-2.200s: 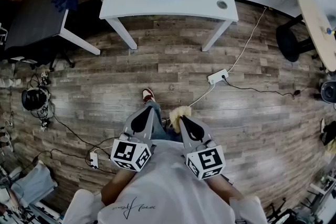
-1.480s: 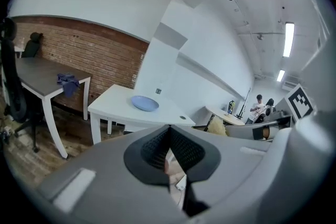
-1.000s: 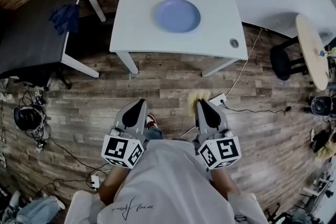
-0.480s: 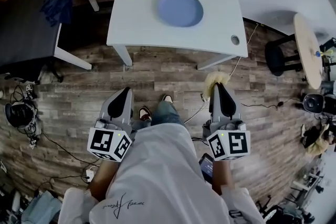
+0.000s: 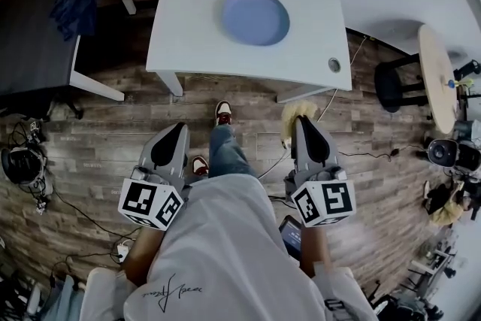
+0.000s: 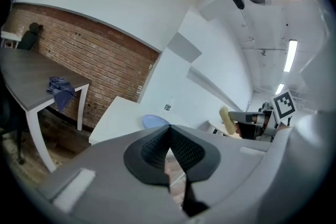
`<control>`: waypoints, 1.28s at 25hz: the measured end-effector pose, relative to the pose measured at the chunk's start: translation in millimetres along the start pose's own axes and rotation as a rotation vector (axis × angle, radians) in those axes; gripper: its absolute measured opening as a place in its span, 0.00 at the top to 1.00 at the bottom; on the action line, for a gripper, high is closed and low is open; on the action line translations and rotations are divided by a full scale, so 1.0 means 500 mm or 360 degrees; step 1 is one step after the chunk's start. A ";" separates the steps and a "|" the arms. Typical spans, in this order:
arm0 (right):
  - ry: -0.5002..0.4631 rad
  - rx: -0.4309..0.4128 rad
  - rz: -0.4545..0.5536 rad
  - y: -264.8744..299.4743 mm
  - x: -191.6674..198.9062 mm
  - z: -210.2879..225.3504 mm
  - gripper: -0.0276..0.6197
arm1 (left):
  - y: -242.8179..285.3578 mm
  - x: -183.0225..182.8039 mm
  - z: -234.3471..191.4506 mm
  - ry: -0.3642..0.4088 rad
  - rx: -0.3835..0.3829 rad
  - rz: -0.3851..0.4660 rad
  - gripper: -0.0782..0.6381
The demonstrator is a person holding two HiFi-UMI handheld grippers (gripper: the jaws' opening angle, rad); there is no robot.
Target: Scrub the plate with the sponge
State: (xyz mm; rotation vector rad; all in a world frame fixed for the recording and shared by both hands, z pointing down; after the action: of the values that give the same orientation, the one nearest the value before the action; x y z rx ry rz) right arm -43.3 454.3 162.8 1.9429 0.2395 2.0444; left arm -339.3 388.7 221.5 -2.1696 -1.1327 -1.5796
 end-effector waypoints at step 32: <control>0.0139 -0.0218 -0.0086 0.422 -0.127 0.387 0.92 | 0.510 -0.181 -0.042 0.0077 -0.0061 -0.0187 0.87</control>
State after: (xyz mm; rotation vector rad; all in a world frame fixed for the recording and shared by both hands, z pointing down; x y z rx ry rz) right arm 128.3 217.4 185.4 1.7504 0.1650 2.0566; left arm -188.2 163.4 212.7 -2.1114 -1.2457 -1.7062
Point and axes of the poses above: the fingertips, and each gripper's own axes: y forward along the fingers, z to its right, x out of its underside, the point moved 10 cm from there along -y, backward along the fingers, and after that the axes turned 2 degrees about -z, right-handed, at the moved point
